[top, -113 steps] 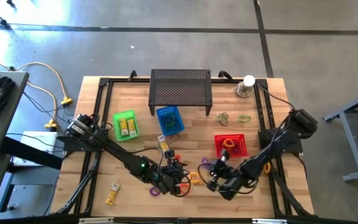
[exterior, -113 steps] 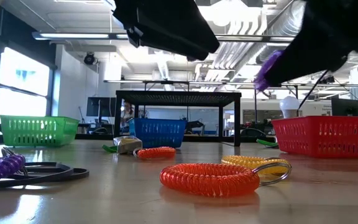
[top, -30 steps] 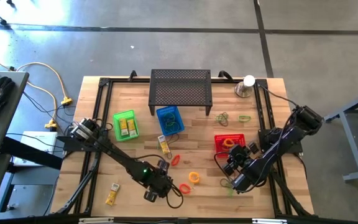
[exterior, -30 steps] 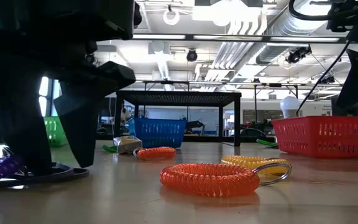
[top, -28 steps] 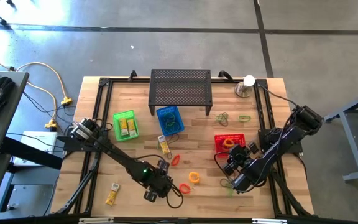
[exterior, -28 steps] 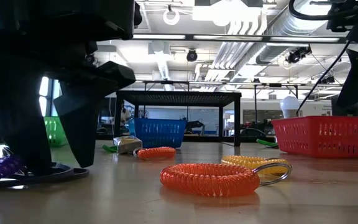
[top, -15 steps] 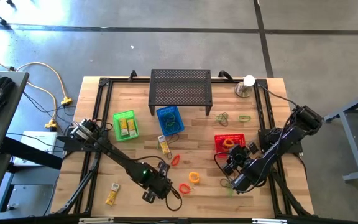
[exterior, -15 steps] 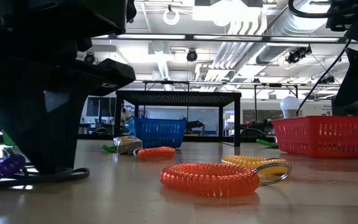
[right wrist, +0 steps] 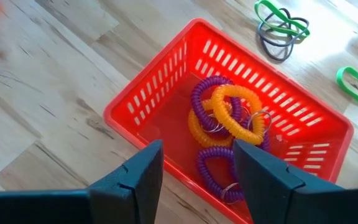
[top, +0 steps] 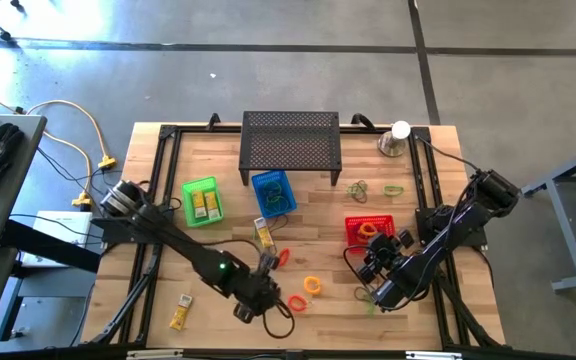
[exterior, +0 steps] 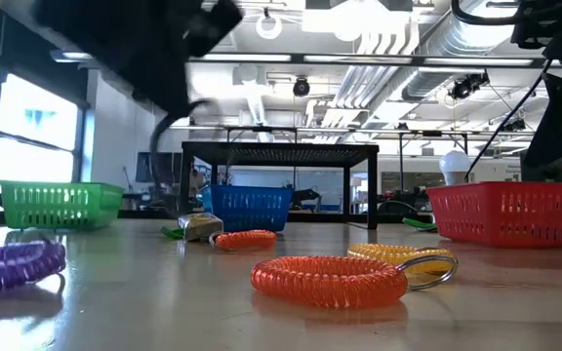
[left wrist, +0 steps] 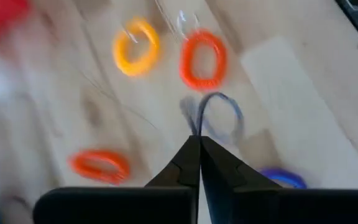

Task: Pick & Place Office Desk Supplies
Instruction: Put the violet rubber band into the blue basket

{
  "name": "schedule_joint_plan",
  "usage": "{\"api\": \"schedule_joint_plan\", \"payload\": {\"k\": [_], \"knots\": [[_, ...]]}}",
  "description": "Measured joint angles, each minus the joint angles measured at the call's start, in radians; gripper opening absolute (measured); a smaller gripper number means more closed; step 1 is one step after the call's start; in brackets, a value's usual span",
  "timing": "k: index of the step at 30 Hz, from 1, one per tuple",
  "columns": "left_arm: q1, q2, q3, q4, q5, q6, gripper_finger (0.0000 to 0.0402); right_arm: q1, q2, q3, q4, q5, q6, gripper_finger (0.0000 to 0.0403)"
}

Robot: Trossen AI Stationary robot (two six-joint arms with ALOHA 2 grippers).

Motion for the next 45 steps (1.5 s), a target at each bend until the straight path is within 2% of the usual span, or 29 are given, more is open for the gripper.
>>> {"api": "schedule_joint_plan", "payload": {"k": [3, 8, 11, 17, 24, 27, 32, 37, 45], "knots": [[0.01, -0.032, 0.039, -0.007, -0.1, 0.11, 0.0001, 0.0, 0.0, 0.0, 0.01, 0.008, 0.0, 0.0183], [0.066, -0.092, 0.087, 0.002, -0.355, 0.276, 0.0001, 0.0, -0.001, 0.0, 0.032, 0.008, -0.021, 0.0183], [0.128, -0.12, 0.086, -0.007, -0.416, 0.334, 0.0, 0.0, -0.001, 0.0, 0.051, 0.009, -0.034, 0.0183], [0.312, -0.136, 0.087, -0.087, -0.331, 0.303, 0.0, 0.0, -0.001, 0.0, 0.081, 0.009, -0.076, 0.0183], [0.507, -0.131, 0.071, -0.227, -0.21, 0.116, 0.0, 0.001, -0.001, 0.0, 0.085, 0.006, -0.079, 0.0183], [0.533, -0.131, 0.058, -0.249, -0.199, 0.066, 0.0, 0.006, -0.001, 0.0, 0.085, 0.006, -0.079, 0.0183], [0.554, -0.131, -0.007, -0.236, -0.147, 0.065, 0.0, 0.011, -0.001, 0.0, 0.087, 0.006, -0.079, 0.0183], [0.572, -0.131, -0.057, -0.185, -0.149, 0.055, 0.0, 0.011, -0.001, 0.0, 0.097, 0.006, -0.079, 0.0183], [0.586, -0.131, -0.067, -0.16, -0.188, -0.02, 0.0, 0.011, 0.0, 0.0, 0.104, 0.022, -0.079, 0.0183]]}}
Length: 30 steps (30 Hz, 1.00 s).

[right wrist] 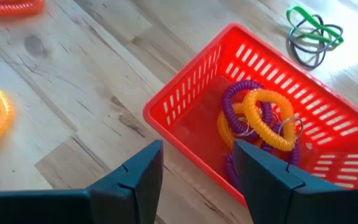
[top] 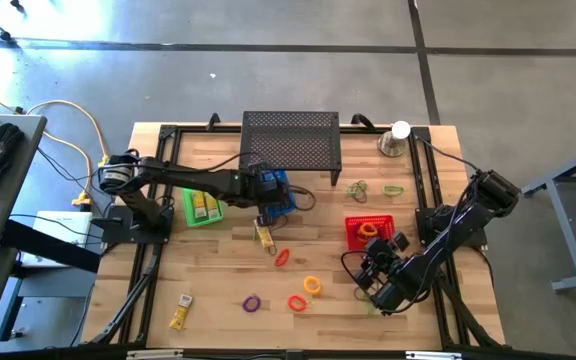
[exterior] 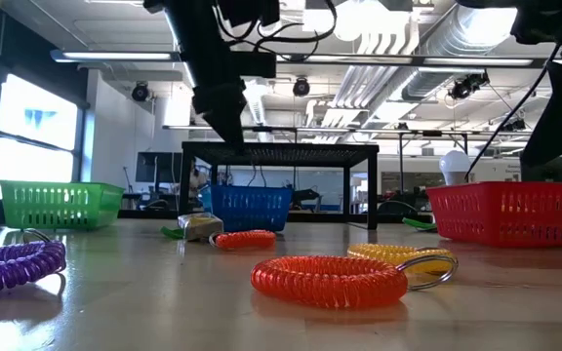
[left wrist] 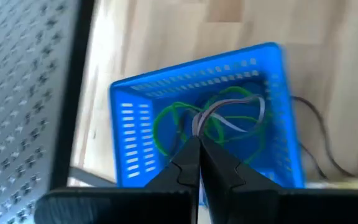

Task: Pick & Place Office Desk Supplies
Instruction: Put the violet rubber band into the blue basket, then put the orange spring keychain into the red basket

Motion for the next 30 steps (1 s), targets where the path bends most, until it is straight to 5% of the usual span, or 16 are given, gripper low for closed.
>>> {"api": "schedule_joint_plan", "payload": {"k": [8, 20, 25, 30], "knots": [[0.049, 0.008, 0.0, 0.005, 0.009, -0.112, 0.0009, 0.0, 0.0, 0.0, 0.004, 0.029, 0.0, 0.0183], [0.03, 0.016, 0.001, 0.066, 0.006, -0.128, 0.0115, 0.0, 0.001, 0.001, 0.015, 0.032, -0.076, 0.0183], [-0.04, -0.044, 0.002, 0.047, 0.006, -0.224, 0.0123, 0.005, -0.016, 0.051, 0.072, 0.087, -0.25, 0.0183], [-0.159, -0.093, 0.002, -0.024, 0.008, -0.39, 0.0123, 0.012, -0.024, 0.101, 0.351, 0.119, -0.674, 0.0183]]}}
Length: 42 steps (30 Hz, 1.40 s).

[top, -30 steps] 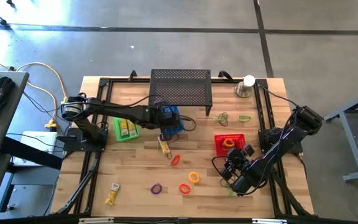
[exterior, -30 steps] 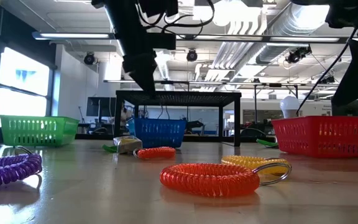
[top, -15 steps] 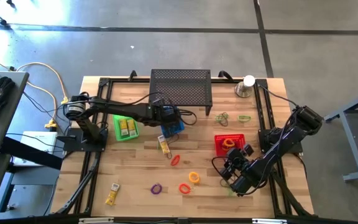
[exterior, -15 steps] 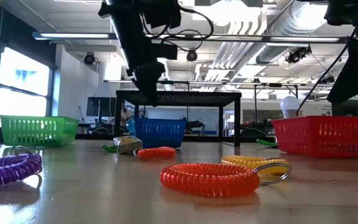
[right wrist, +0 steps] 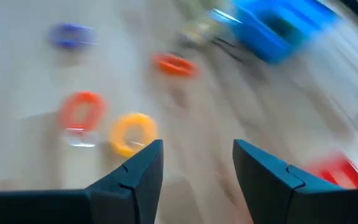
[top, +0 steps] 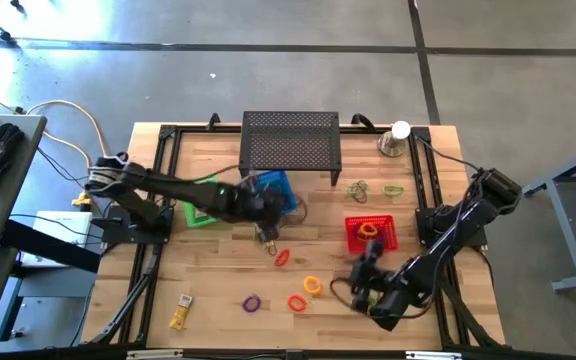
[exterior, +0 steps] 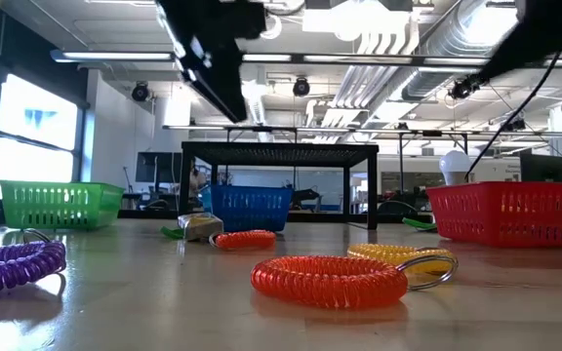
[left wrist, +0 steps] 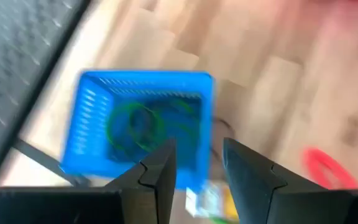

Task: Pick & Place Office Desk Supplies
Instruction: Put the orange spring keychain into the red basket

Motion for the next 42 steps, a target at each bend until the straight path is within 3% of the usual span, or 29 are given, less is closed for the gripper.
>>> {"api": "schedule_joint_plan", "payload": {"k": [4, 9, 15, 21, 29, 42], "knots": [[-0.124, -0.024, 0.0, -0.057, 0.056, -0.121, 0.0123, -0.014, 0.015, -0.001, 0.305, -0.089, -0.343, 0.0183], [-0.291, -0.027, 0.0, -0.064, 0.138, -0.219, 0.0123, -0.051, 0.084, -0.002, 0.465, -0.192, -0.553, 0.0183], [-0.449, -0.027, 0.0, -0.038, 0.124, -0.268, 0.0123, -0.103, 0.213, -0.002, 0.485, -0.214, -0.555, 0.0183], [-0.531, -0.027, 0.0, 0.008, 0.049, -0.269, 0.0123, -0.148, 0.297, -0.002, 0.595, -0.268, -0.582, 0.0183], [-0.545, -0.026, 0.0, 0.031, -0.009, -0.269, 0.0123, -0.197, 0.324, -0.002, 0.588, -0.312, -0.546, 0.0183], [-0.529, -0.026, 0.0, 0.042, -0.01, -0.269, 0.0123, -0.244, 0.38, 0.001, 0.532, -0.388, -0.438, 0.0182]]}}
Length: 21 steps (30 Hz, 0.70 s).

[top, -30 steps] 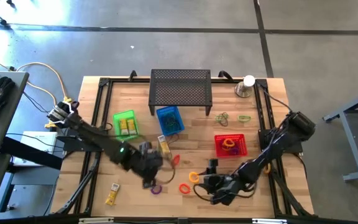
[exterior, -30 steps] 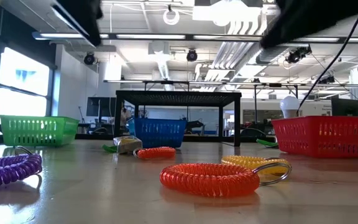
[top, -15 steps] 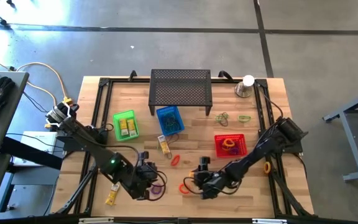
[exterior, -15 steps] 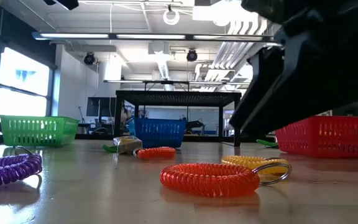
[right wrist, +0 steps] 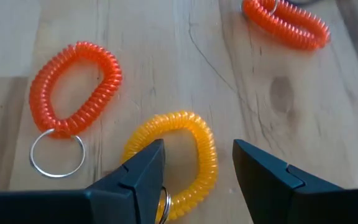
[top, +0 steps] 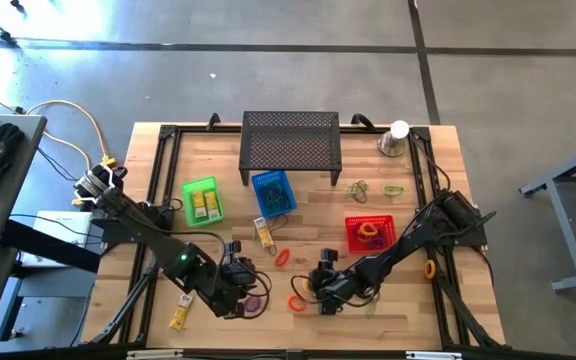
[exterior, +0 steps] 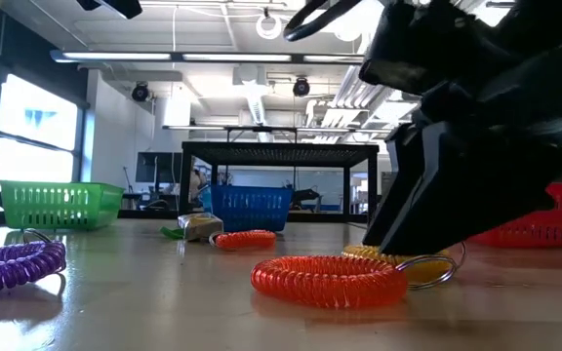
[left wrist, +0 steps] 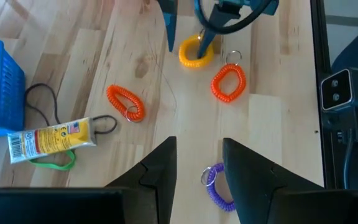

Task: Pick & Place Office Desk Supplies
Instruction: Put the orange spring keychain into the red basket

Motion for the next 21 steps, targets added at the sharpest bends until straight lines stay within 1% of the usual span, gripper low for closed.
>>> {"api": "schedule_joint_plan", "payload": {"k": [3, 5, 8, 12, 13, 15, 18, 21], "knots": [[0.001, 0.0, 0.0, 0.003, 0.0, 0.0, 0.0123, -0.018, -0.001, 0.002, -0.03, -0.028, 0.026, 0.0168], [0.0, 0.0, 0.0, 0.003, 0.0, 0.0, 0.0123, -0.026, -0.001, 0.002, -0.043, -0.038, 0.026, 0.0147], [0.0, 0.0, 0.0, 0.003, 0.0, 0.0, 0.0123, -0.037, -0.001, 0.002, -0.049, -0.068, 0.024, 0.0101], [0.0, 0.0, 0.0, 0.003, 0.0, 0.0, 0.0123, -0.04, -0.001, 0.001, -0.054, -0.068, 0.015, 0.0024], [0.0, 0.0, 0.0, 0.003, 0.0, 0.0, 0.0123, -0.04, -0.001, 0.0, -0.053, -0.07, 0.011, 0.0016], [0.0, 0.0, 0.0, 0.003, 0.0, 0.001, 0.0123, -0.035, -0.005, -0.001, -0.048, -0.071, 0.001, 0.0014], [0.0, 0.0, 0.0, 0.003, 0.0, 0.001, 0.0123, -0.019, -0.011, 0.0, -0.046, -0.044, -0.007, 0.0012], [0.0, 0.001, 0.0, 0.003, -0.001, 0.001, 0.0123, 0.006, -0.037, 0.011, -0.1, -0.022, -0.018, 0.0008]]}}
